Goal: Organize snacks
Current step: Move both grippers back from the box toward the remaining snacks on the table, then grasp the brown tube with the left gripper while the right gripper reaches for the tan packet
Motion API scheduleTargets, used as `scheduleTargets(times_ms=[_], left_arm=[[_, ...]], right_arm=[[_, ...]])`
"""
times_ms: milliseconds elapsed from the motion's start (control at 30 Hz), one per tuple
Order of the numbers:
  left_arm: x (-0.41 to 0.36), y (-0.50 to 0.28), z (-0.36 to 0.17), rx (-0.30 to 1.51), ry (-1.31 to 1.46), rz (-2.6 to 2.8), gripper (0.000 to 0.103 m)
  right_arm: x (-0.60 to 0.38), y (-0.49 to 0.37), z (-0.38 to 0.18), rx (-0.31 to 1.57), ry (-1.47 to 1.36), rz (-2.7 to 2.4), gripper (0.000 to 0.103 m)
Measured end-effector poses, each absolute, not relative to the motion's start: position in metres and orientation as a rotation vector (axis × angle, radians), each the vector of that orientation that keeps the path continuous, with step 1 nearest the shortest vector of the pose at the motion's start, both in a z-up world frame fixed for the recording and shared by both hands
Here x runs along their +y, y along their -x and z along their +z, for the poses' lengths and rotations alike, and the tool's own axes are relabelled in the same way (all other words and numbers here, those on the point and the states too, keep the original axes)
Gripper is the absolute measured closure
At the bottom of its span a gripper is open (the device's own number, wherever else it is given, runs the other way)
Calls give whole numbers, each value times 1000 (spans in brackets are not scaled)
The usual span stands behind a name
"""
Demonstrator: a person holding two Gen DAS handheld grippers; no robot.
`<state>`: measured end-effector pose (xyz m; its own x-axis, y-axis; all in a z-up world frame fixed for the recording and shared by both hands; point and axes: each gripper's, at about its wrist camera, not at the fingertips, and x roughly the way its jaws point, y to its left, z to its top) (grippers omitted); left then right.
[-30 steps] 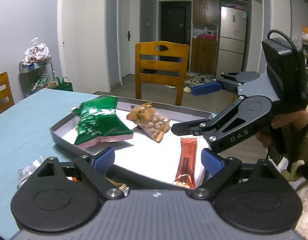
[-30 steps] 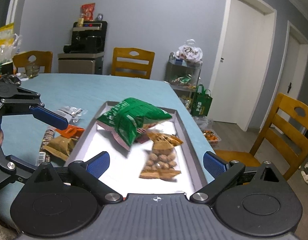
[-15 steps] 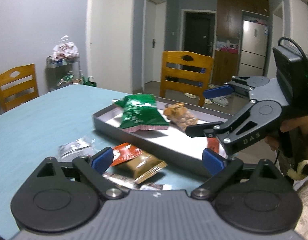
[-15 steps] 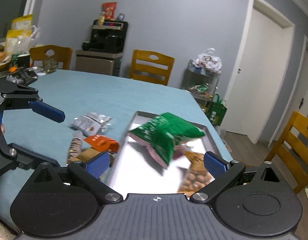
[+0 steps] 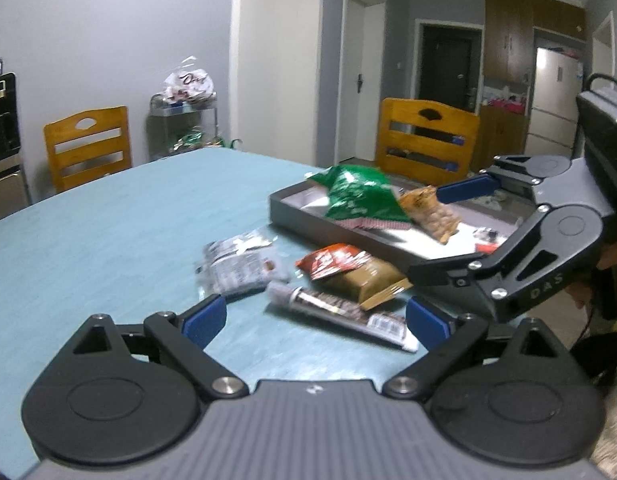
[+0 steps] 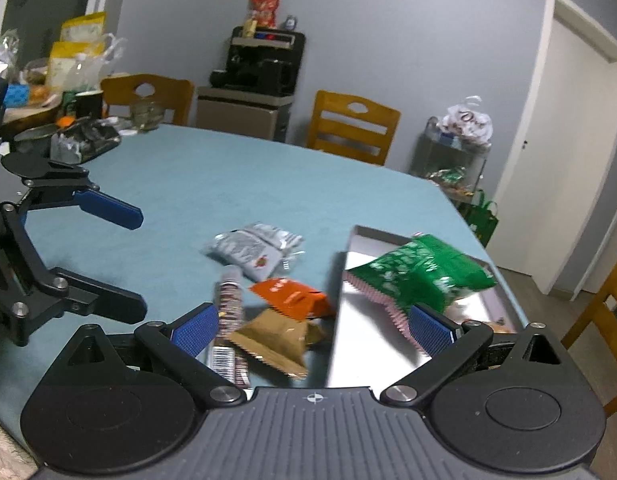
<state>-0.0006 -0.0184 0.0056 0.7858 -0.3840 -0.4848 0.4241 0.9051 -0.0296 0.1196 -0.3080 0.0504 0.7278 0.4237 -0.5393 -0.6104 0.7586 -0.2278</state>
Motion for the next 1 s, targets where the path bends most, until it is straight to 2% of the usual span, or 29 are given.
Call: scheduleTargets(times_ms=[300, 667, 1000], left_arm=[[-17, -5, 3, 513, -147, -368, 6], [-39, -66, -2, 629, 2, -268, 6], [-71, -102, -27, 722, -55, -186, 6]], right_arm=[[-292, -118, 41, 527, 398, 637, 1], [-315, -128, 43, 529, 344, 609, 2], [-342, -136, 40, 539, 284, 592, 2]])
